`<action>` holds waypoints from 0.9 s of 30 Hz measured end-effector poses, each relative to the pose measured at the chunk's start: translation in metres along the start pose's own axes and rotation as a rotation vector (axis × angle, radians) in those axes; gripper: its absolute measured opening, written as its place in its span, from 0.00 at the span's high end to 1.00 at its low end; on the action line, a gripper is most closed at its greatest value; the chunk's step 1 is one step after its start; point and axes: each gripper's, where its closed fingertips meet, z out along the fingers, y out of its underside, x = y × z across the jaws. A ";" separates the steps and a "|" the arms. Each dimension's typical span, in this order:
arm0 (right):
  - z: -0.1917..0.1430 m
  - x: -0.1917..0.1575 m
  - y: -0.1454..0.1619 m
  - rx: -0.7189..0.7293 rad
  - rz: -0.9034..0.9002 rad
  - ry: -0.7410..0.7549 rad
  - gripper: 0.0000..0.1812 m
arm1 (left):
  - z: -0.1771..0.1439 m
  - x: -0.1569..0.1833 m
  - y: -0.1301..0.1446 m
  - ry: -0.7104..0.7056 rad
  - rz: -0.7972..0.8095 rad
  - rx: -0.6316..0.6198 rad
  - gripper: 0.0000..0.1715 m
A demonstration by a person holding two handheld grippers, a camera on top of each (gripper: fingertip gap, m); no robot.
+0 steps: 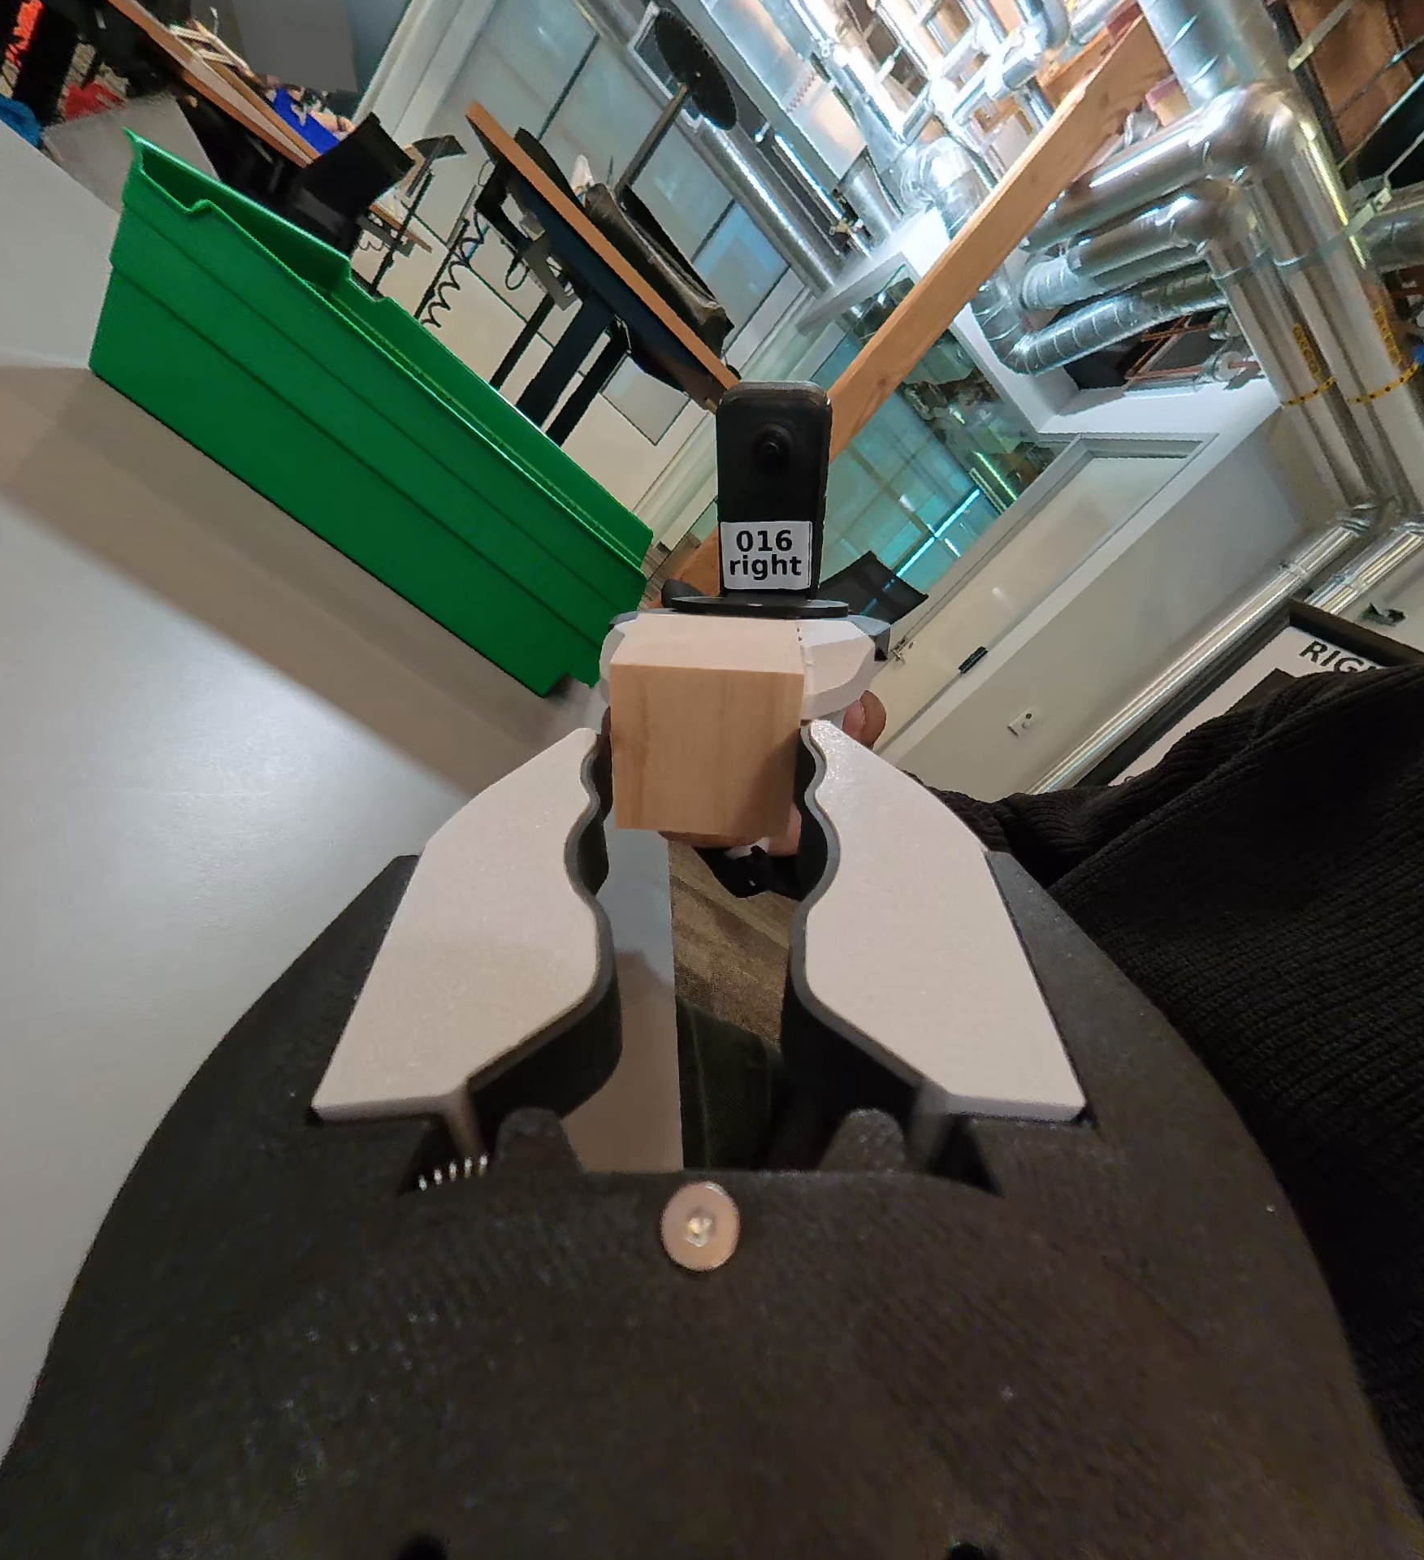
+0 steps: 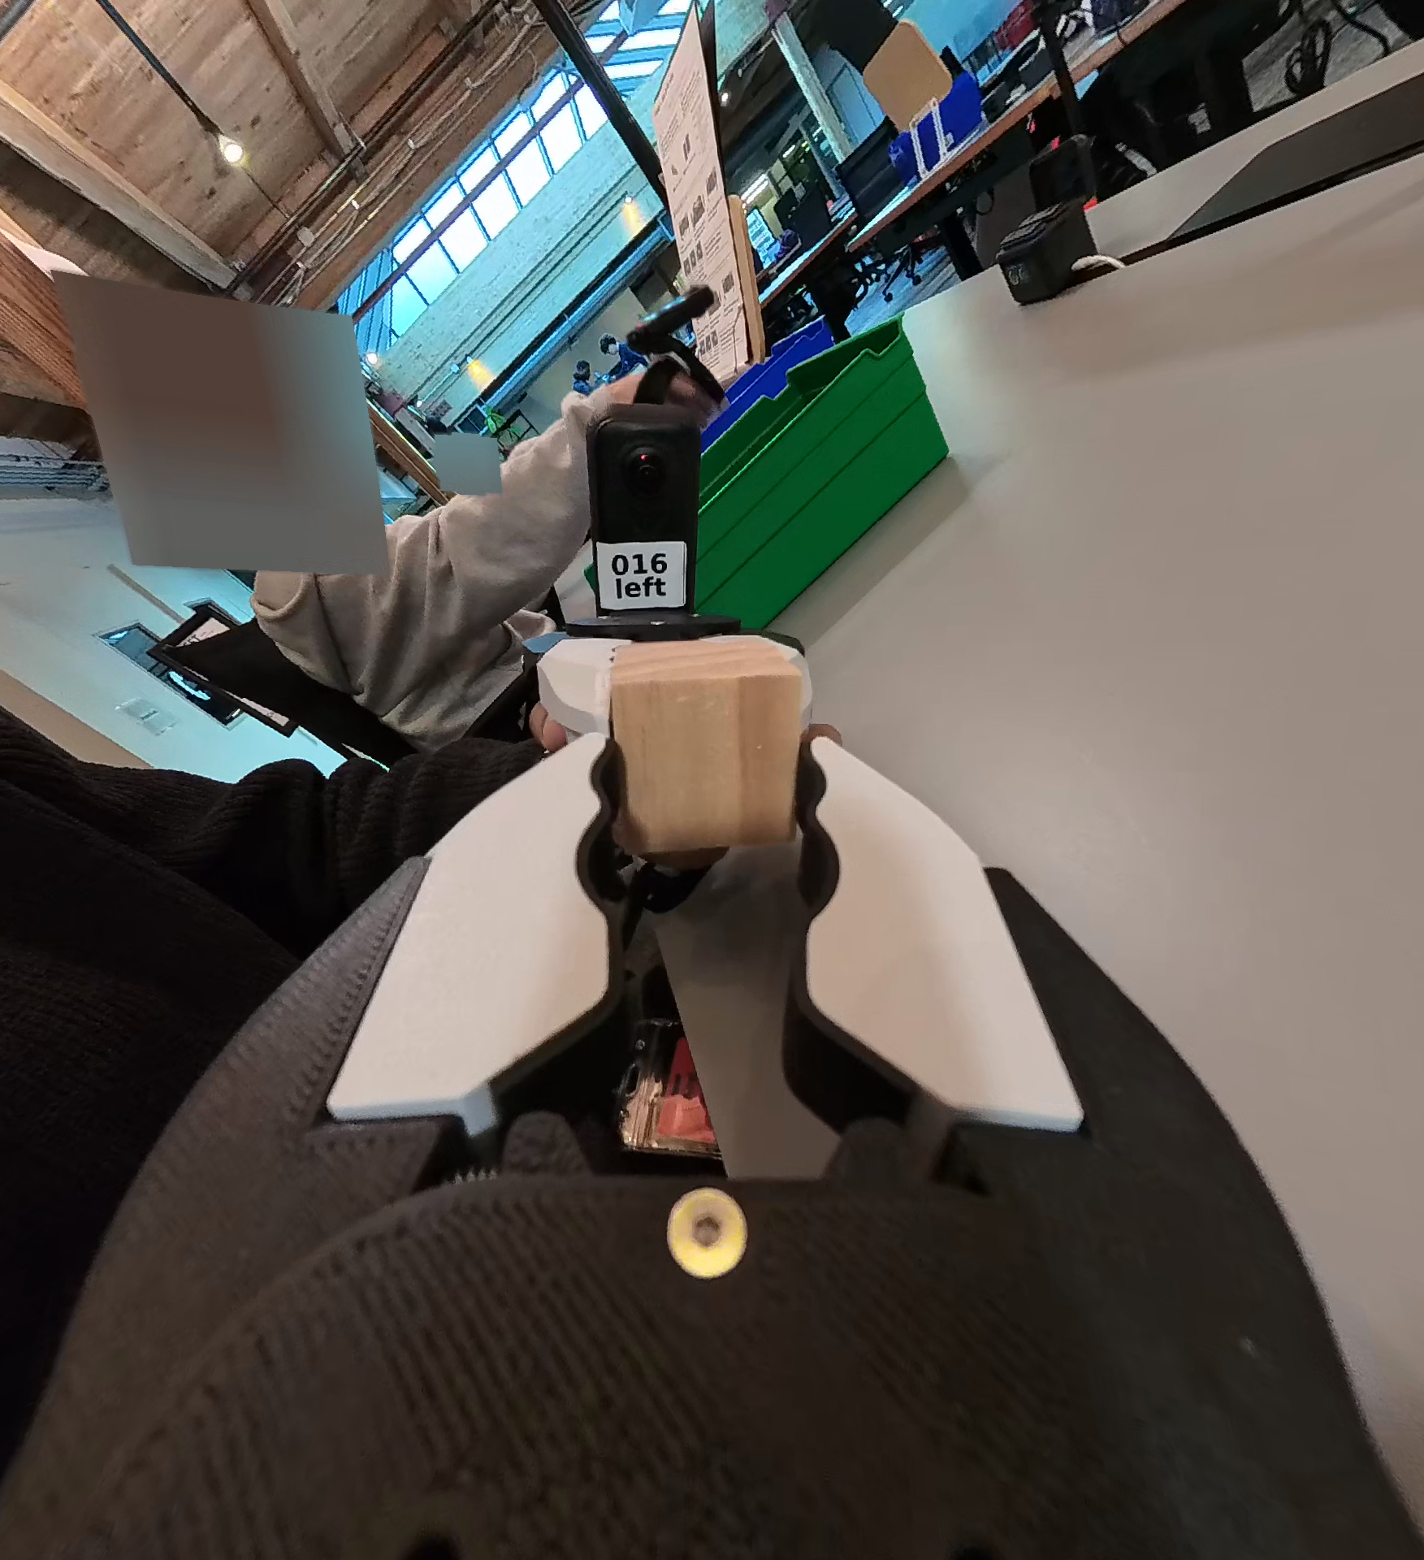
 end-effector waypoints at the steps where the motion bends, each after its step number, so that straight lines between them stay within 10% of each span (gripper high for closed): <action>1: -0.001 0.000 -0.001 0.005 0.003 0.001 0.78 | -0.001 0.000 -0.001 -0.002 0.000 0.003 0.76; 18: -0.002 -0.002 -0.004 0.014 -0.005 -0.004 0.78 | 0.001 0.003 0.004 0.028 -0.019 -0.023 0.75; 27: -0.095 0.025 -0.094 0.024 -0.417 0.337 0.77 | -0.002 -0.007 0.005 0.002 -0.049 -0.013 0.75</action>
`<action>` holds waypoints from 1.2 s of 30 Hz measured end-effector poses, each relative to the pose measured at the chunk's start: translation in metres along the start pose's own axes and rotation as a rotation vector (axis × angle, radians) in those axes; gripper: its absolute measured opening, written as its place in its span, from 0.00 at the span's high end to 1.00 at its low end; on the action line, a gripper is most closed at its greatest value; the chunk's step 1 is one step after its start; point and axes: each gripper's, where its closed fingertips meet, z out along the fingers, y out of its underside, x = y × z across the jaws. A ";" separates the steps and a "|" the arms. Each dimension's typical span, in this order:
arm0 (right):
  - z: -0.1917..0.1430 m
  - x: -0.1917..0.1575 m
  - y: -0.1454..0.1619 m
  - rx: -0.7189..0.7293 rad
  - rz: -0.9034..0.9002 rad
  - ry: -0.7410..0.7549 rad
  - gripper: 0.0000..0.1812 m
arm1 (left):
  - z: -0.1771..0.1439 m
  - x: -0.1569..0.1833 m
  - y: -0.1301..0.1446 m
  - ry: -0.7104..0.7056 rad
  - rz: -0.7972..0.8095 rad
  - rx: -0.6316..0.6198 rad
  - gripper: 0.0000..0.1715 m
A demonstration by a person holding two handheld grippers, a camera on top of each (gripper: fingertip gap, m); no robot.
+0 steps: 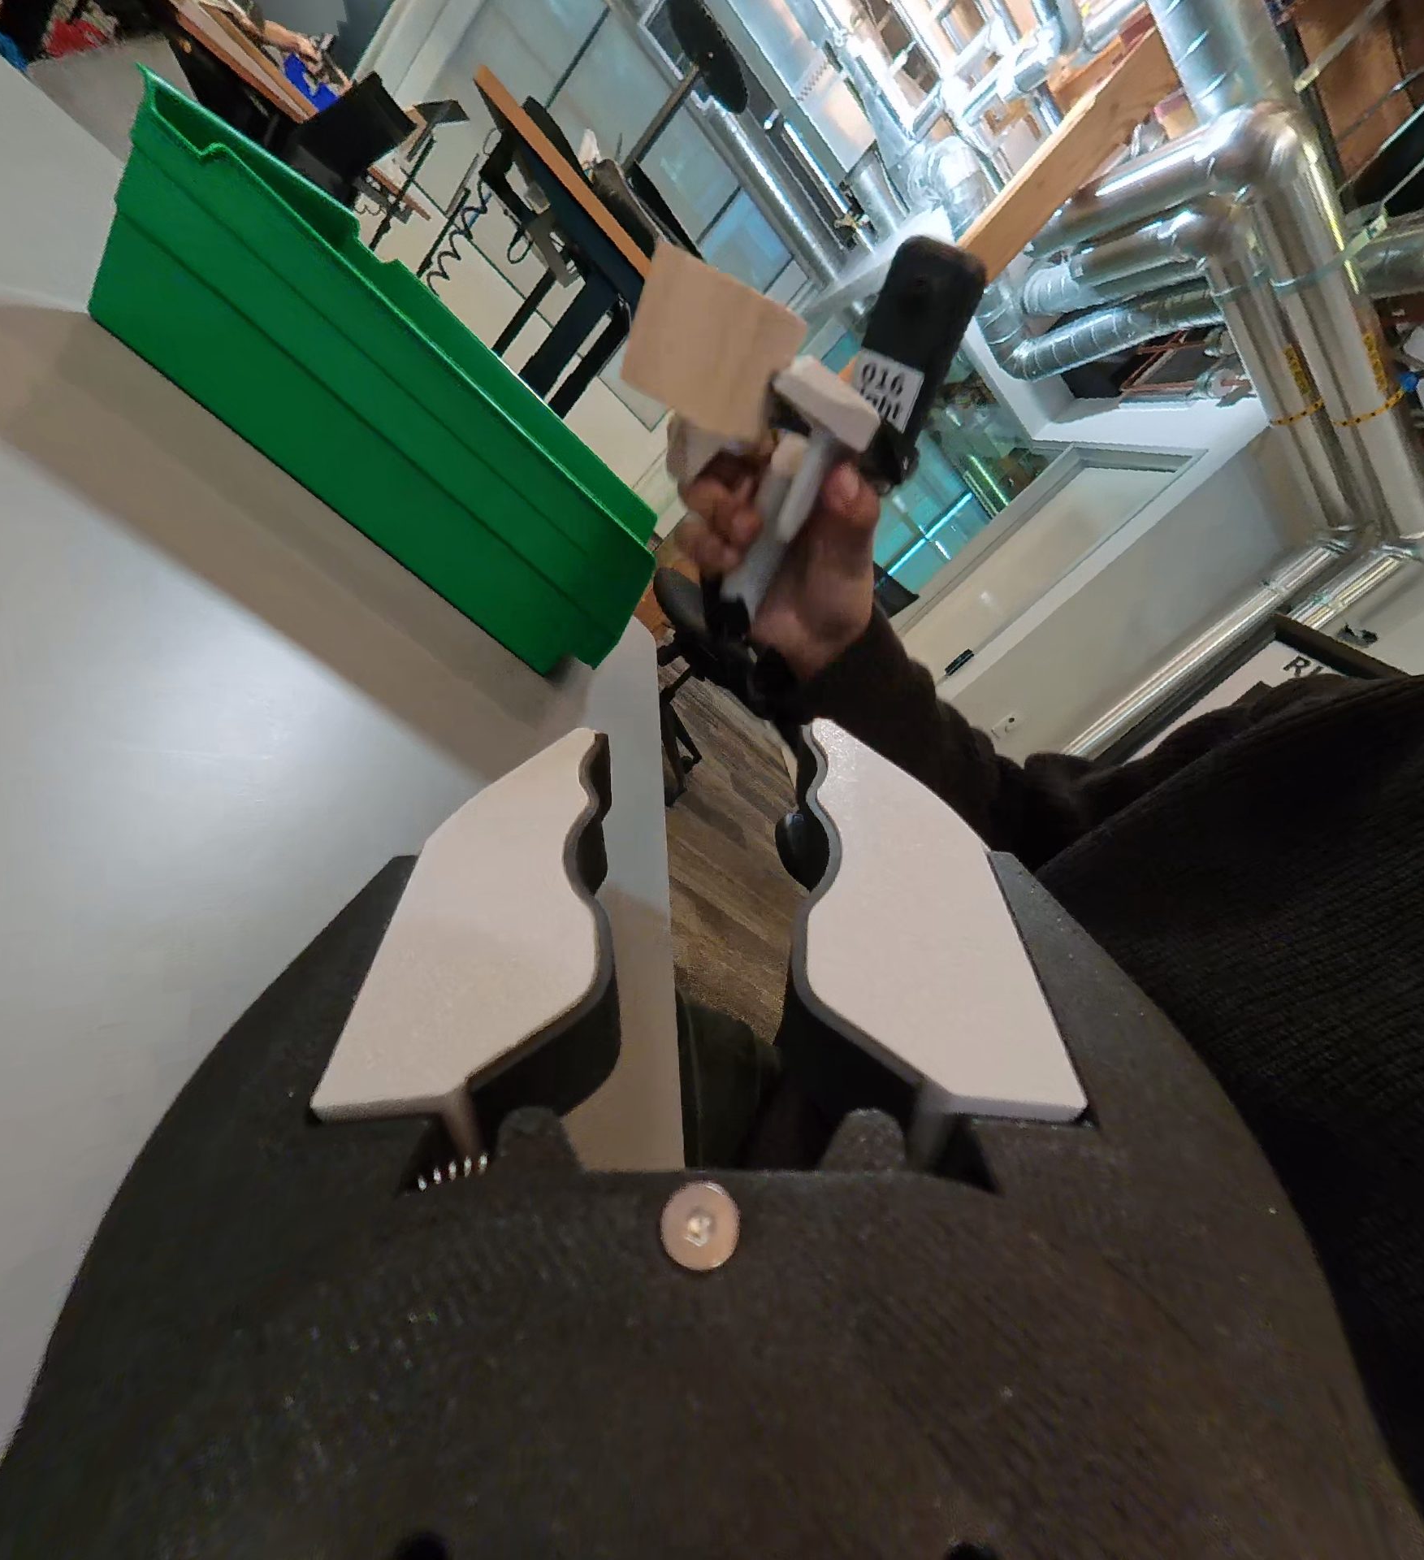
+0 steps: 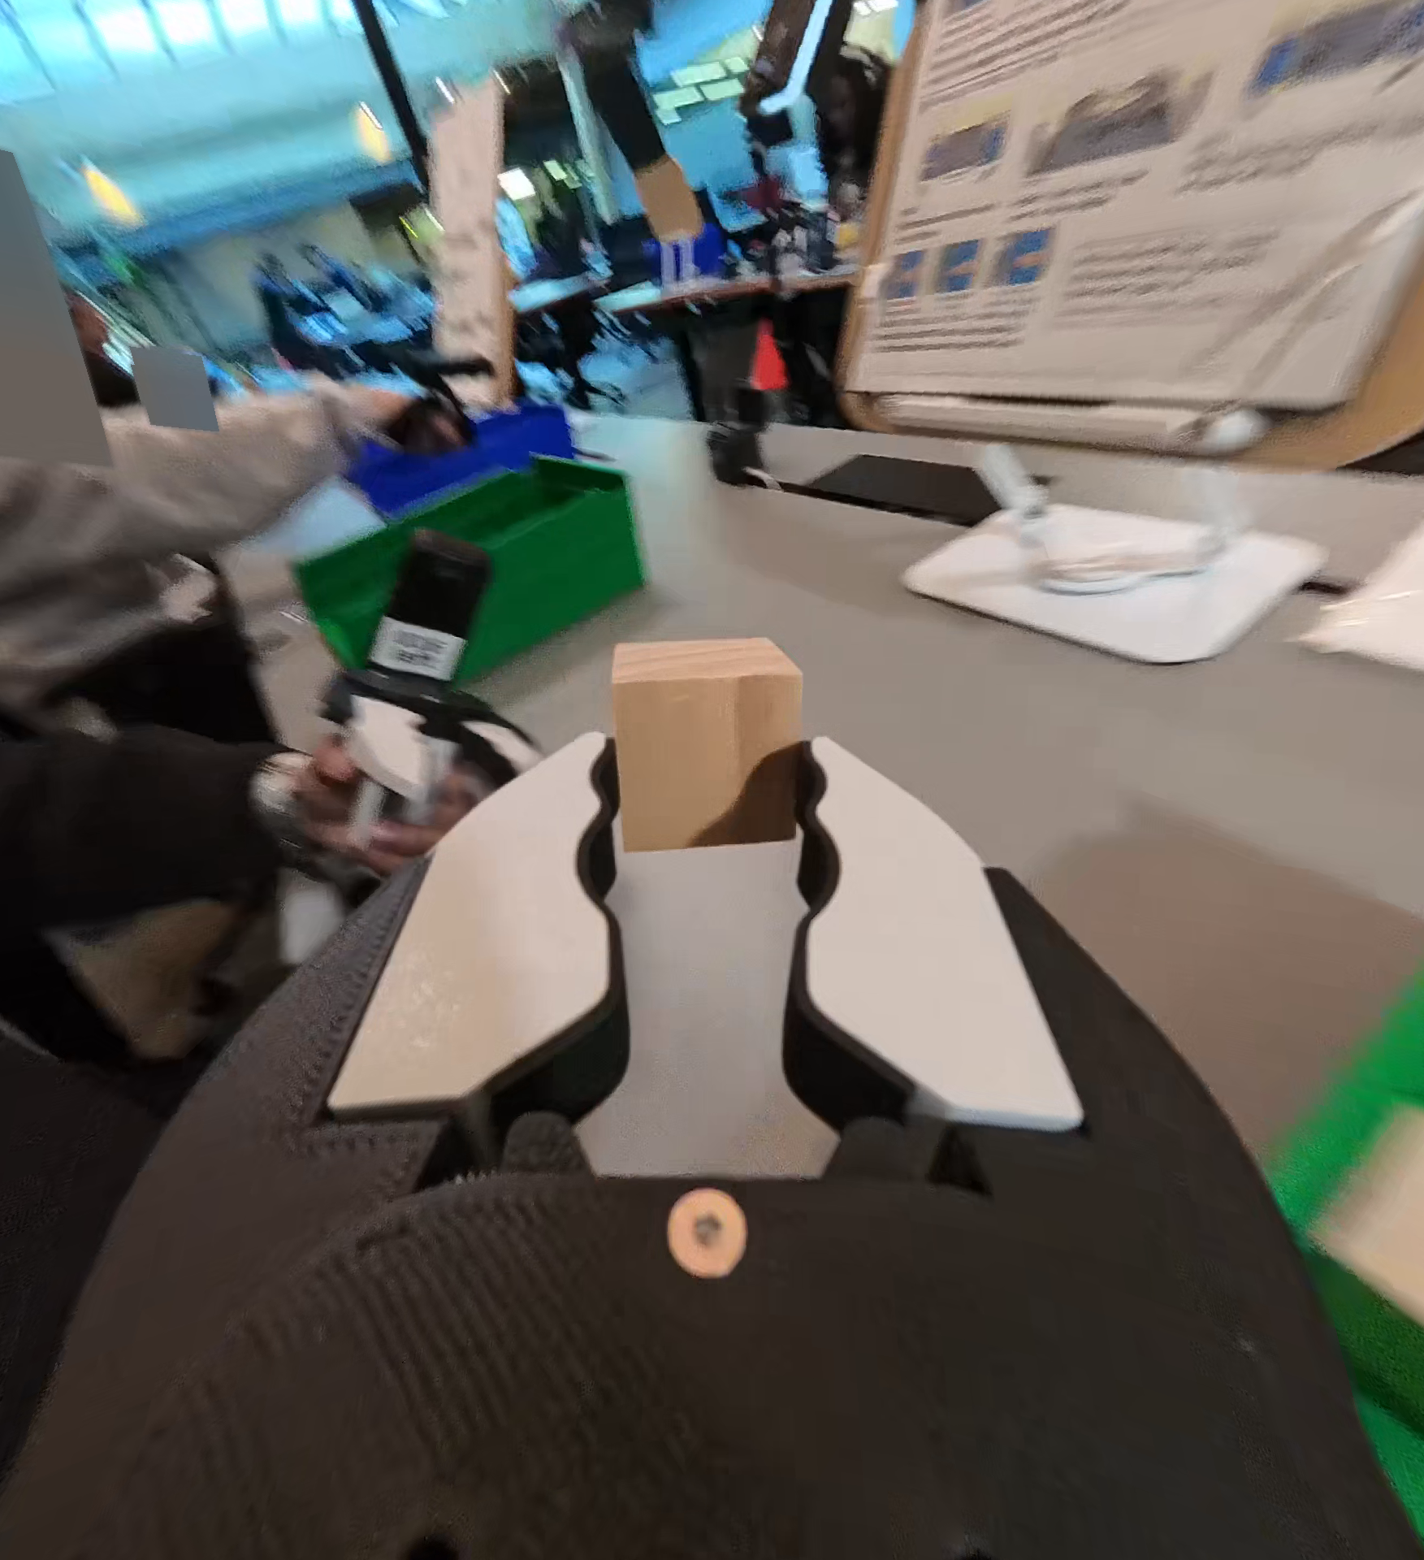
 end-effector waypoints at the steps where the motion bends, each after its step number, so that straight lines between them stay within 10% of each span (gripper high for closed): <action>1: -0.014 0.019 -0.007 -0.046 -0.073 0.052 0.77 | 0.000 -0.001 0.000 -0.002 0.000 0.000 0.75; 9: -0.103 0.177 0.029 -0.756 -0.399 0.190 0.77 | 0.001 -0.011 0.009 -0.031 0.006 -0.044 0.76; 18: -0.122 0.224 0.103 -1.254 -0.575 0.002 0.77 | 0.002 -0.014 0.009 -0.033 -0.020 -0.032 0.77; 36: -0.108 0.219 0.124 -1.339 -0.686 -0.133 0.77 | -0.002 -0.021 0.015 -0.026 -0.030 -0.072 0.79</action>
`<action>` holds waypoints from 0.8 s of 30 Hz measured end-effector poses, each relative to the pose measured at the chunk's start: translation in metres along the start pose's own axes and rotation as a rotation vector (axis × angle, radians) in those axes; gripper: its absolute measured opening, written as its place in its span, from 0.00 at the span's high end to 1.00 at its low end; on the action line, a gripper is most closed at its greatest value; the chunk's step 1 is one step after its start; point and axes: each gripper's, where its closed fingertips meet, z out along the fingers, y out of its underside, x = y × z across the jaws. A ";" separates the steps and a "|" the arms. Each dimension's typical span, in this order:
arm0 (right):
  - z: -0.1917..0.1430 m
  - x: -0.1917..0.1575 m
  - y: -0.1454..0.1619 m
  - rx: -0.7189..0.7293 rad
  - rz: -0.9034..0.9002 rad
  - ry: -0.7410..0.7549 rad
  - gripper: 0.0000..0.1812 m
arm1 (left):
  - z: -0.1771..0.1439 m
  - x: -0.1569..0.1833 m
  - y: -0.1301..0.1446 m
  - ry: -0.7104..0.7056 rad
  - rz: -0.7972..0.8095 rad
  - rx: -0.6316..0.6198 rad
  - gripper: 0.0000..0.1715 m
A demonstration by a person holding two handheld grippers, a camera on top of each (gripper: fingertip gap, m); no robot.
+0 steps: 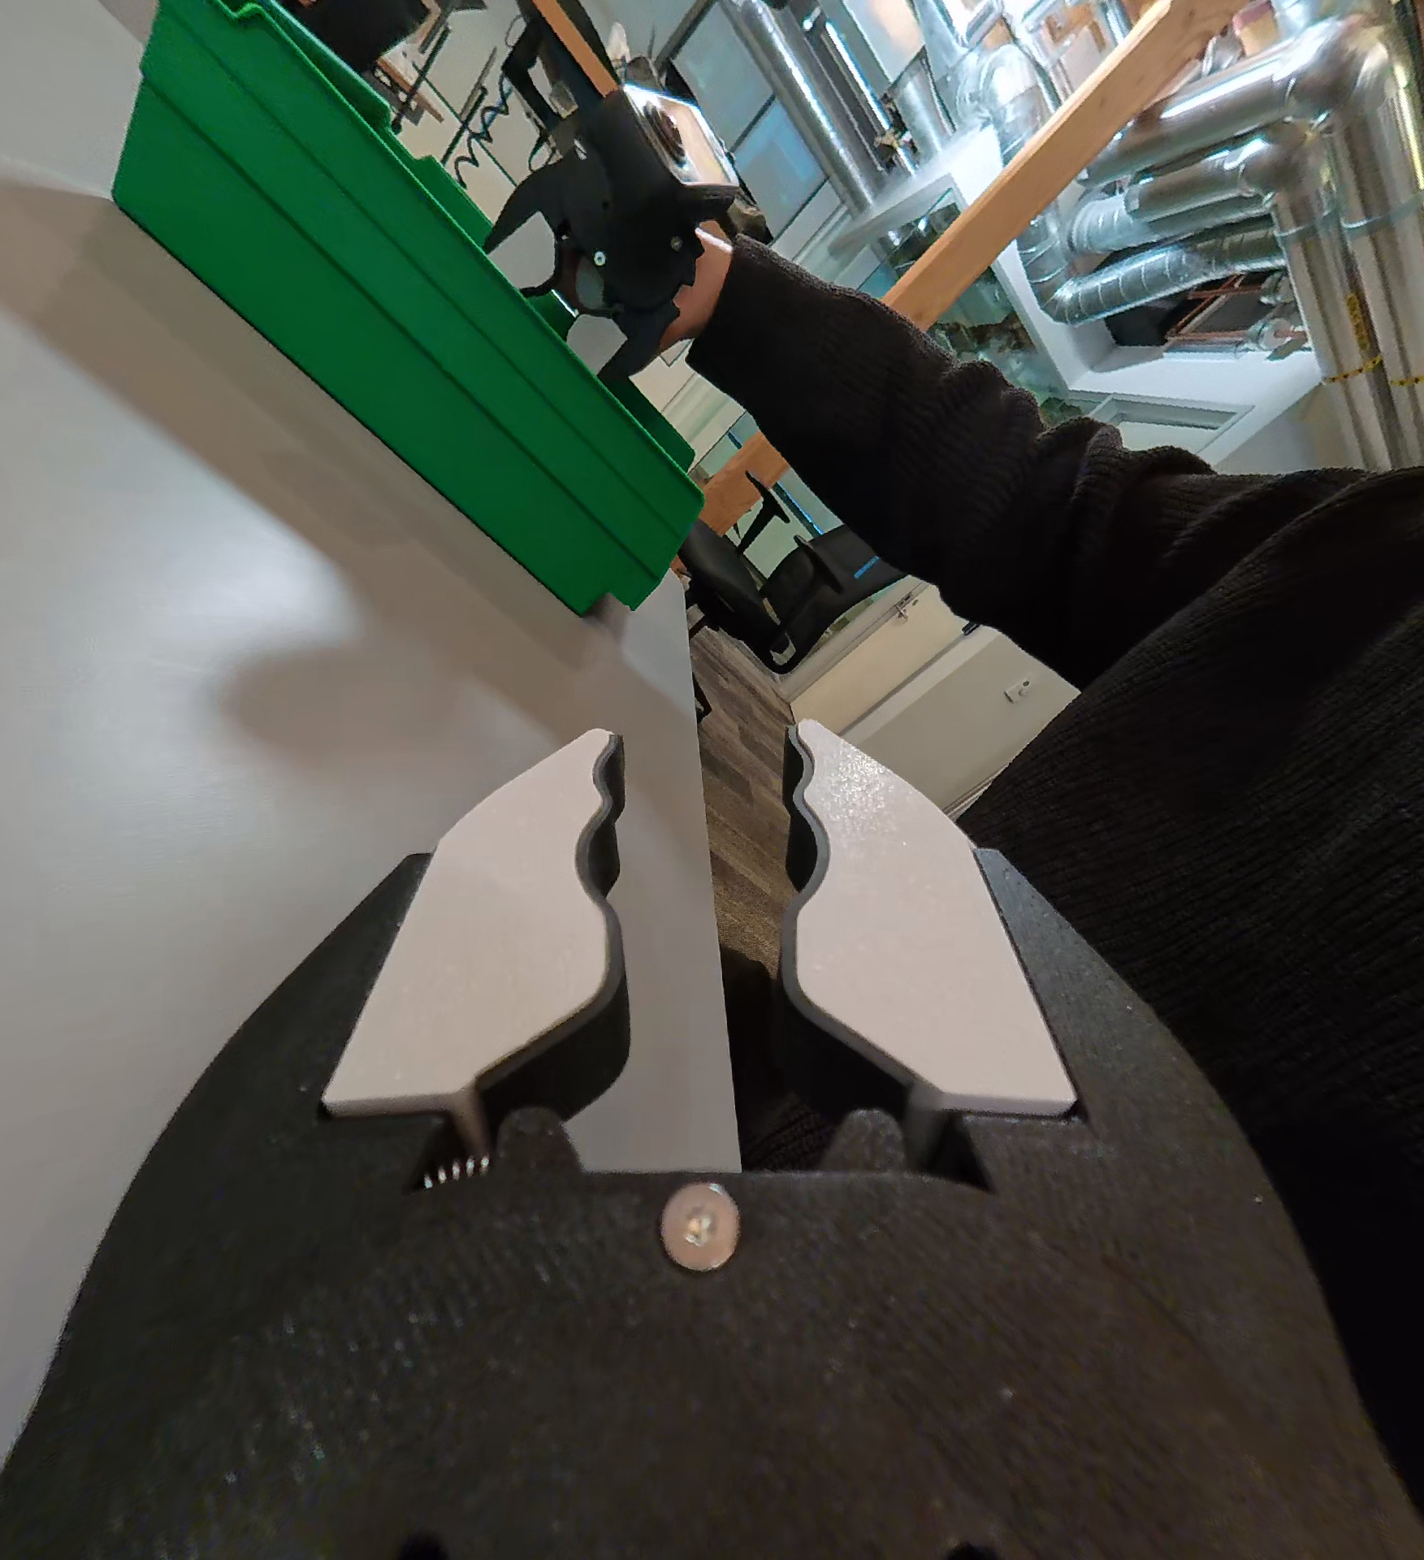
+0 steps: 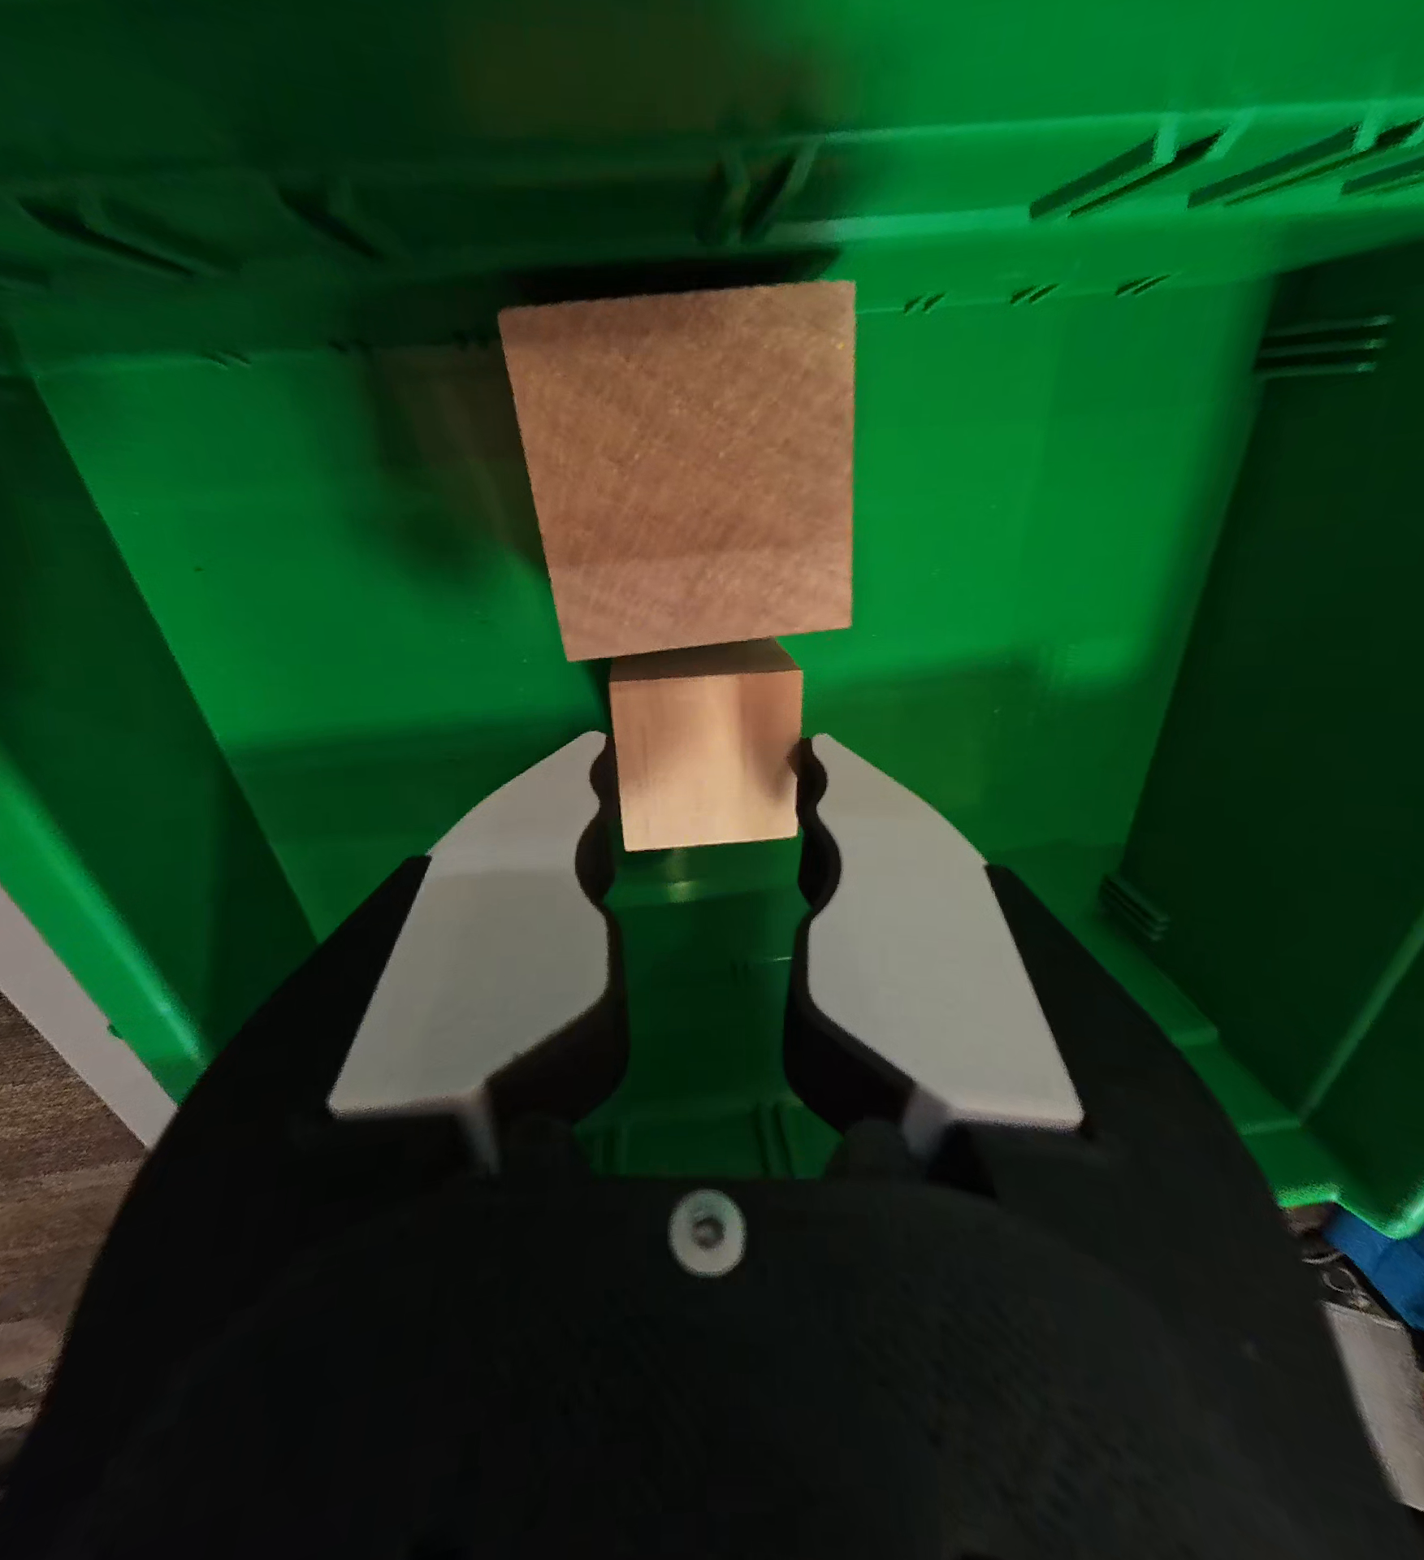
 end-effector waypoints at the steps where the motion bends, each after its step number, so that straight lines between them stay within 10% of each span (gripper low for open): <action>1: 0.001 0.000 0.002 -0.010 -0.013 0.004 0.77 | 0.000 0.000 0.000 -0.001 0.000 0.000 0.79; 24: -0.002 0.001 0.014 -0.077 -0.034 0.066 0.69 | 0.001 -0.001 0.003 0.004 -0.003 -0.018 0.80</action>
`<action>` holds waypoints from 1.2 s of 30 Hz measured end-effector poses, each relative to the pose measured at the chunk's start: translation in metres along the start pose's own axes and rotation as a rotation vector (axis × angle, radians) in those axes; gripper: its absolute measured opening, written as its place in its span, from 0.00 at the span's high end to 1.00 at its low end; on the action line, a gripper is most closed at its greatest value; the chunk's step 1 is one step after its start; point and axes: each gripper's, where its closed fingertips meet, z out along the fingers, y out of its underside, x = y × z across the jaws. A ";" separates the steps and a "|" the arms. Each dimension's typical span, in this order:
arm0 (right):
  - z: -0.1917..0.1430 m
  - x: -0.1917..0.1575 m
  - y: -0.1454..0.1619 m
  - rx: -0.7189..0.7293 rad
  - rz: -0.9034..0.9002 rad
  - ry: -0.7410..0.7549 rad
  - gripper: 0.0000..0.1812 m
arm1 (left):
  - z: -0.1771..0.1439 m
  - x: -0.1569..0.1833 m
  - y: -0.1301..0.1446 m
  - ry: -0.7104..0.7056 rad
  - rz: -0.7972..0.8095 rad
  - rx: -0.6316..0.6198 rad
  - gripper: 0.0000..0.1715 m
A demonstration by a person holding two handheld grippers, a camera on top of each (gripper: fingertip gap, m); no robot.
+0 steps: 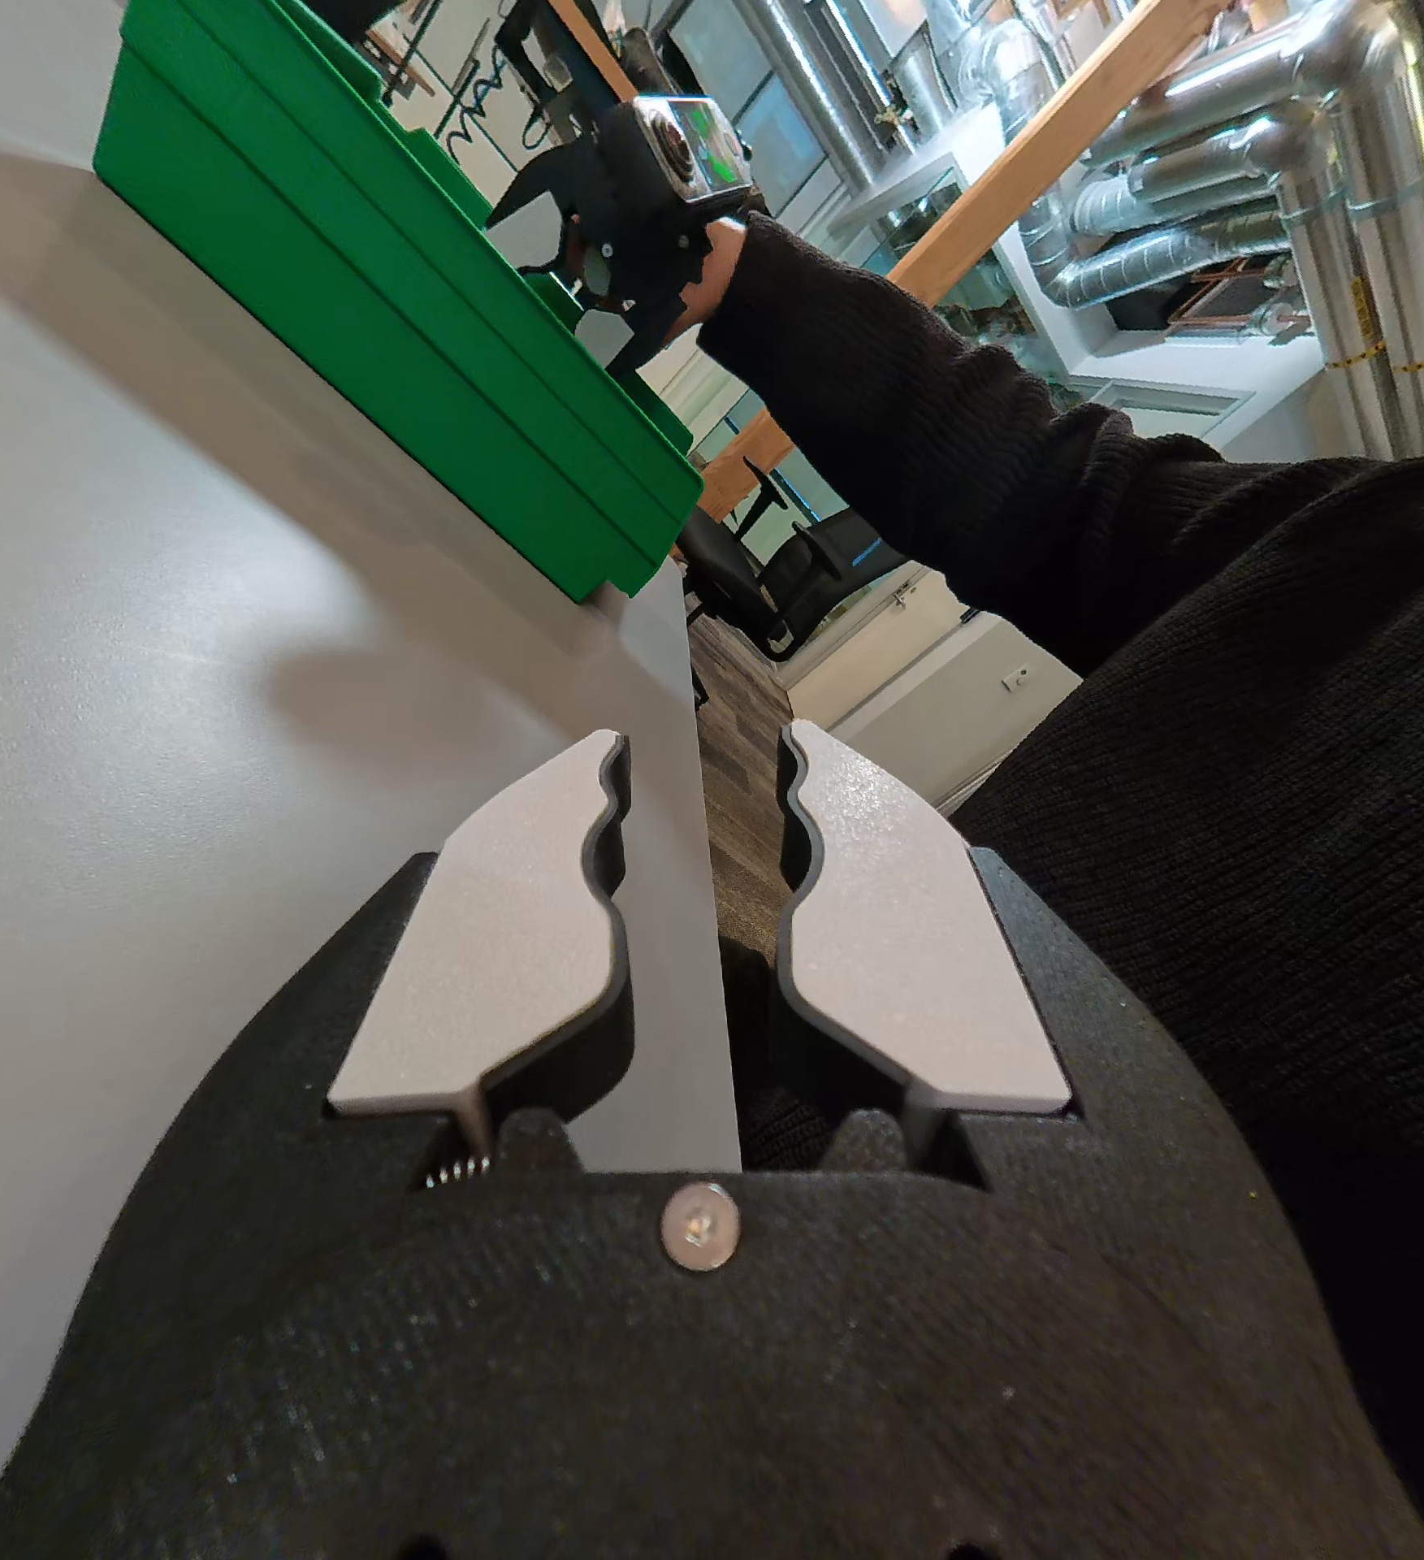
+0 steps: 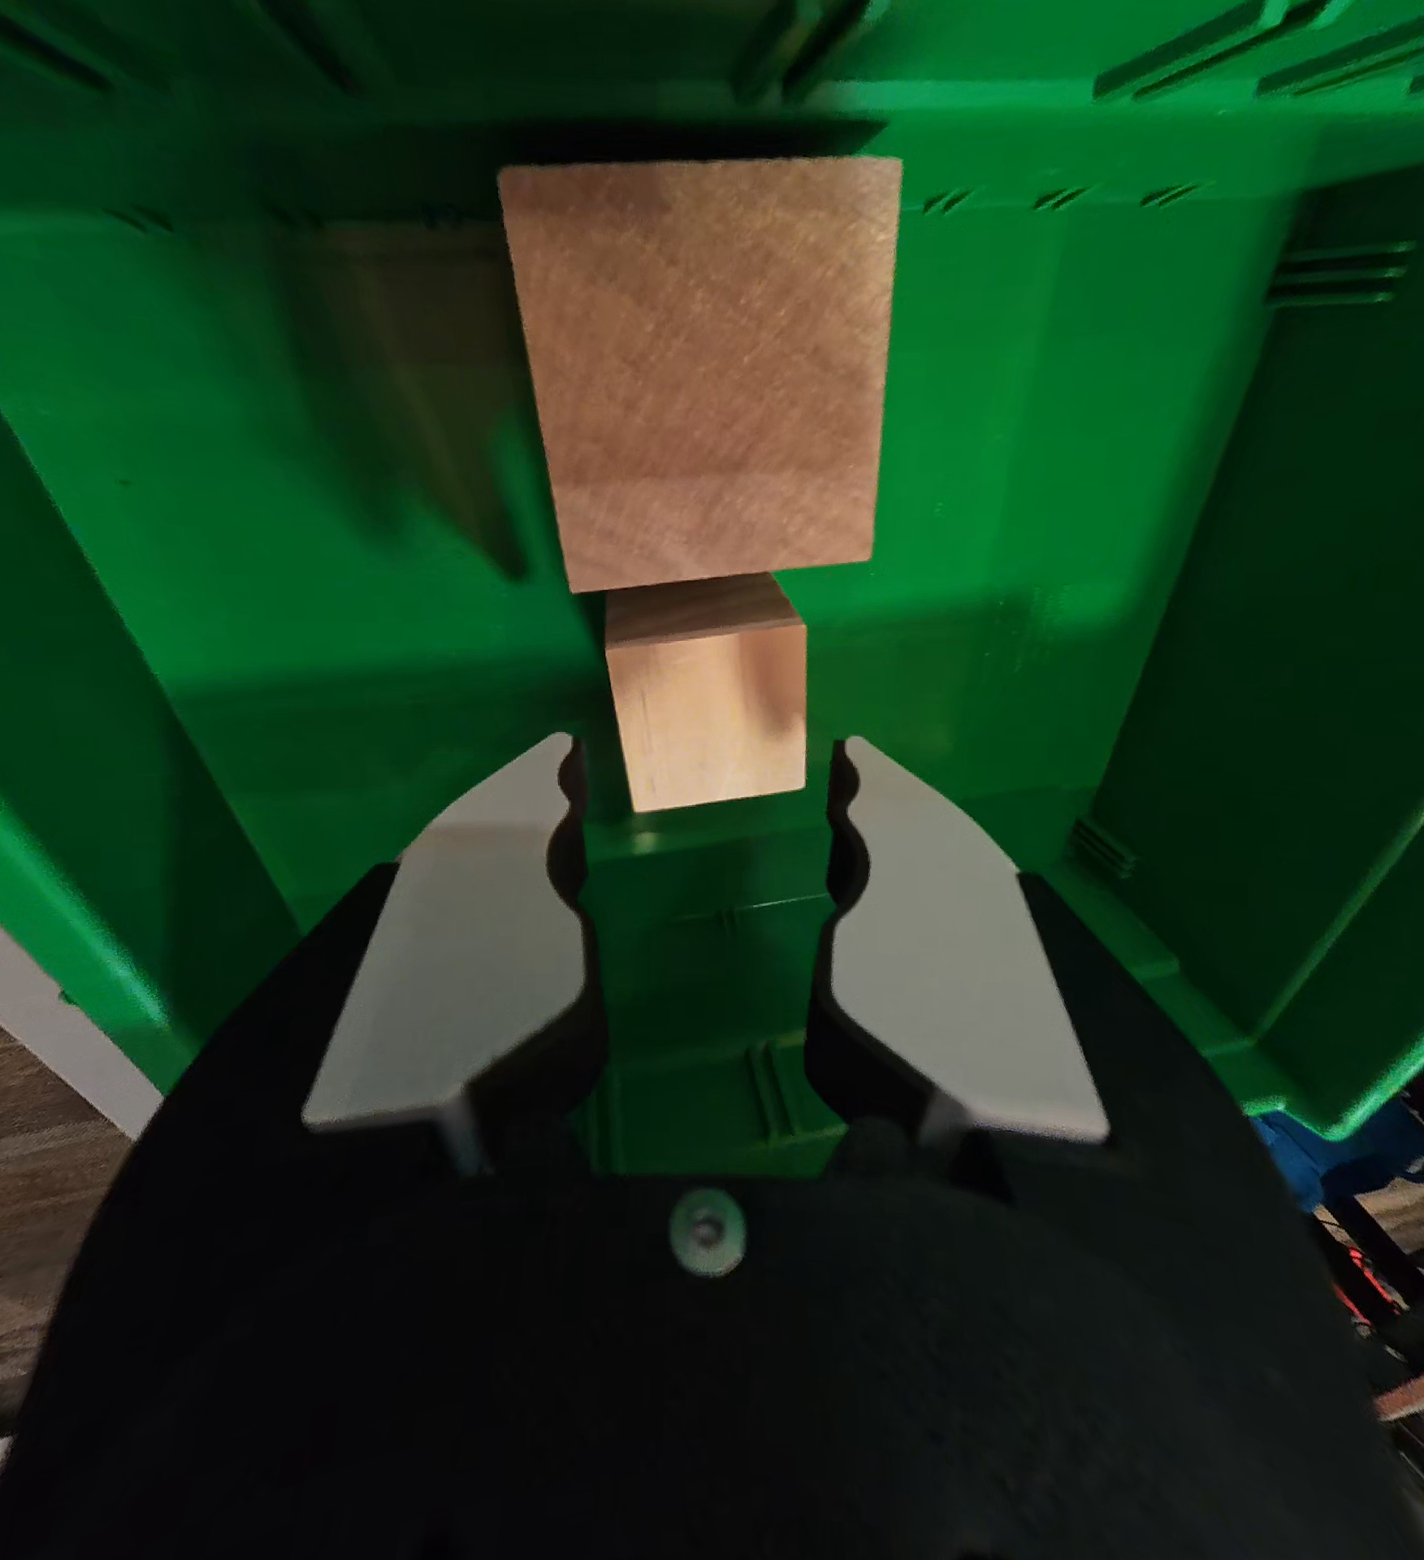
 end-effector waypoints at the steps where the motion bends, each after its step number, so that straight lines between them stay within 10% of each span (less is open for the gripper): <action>1: -0.002 0.001 -0.001 0.006 0.004 0.005 0.68 | 0.000 0.001 0.000 0.002 0.000 0.000 0.81; 7: -0.048 0.019 -0.021 0.178 0.206 0.087 0.63 | 0.000 0.007 -0.001 0.021 0.011 -0.004 0.83; 16: -0.189 0.001 -0.159 0.848 0.619 0.180 0.54 | 0.009 0.022 0.001 0.037 0.096 -0.010 0.69; 28: -0.204 -0.064 -0.307 1.343 0.799 -0.031 0.55 | 0.003 0.065 -0.019 0.023 0.284 0.006 0.65; 36: -0.114 -0.076 -0.324 1.418 0.927 -0.107 0.63 | -0.099 0.073 -0.134 -0.300 0.356 0.304 0.65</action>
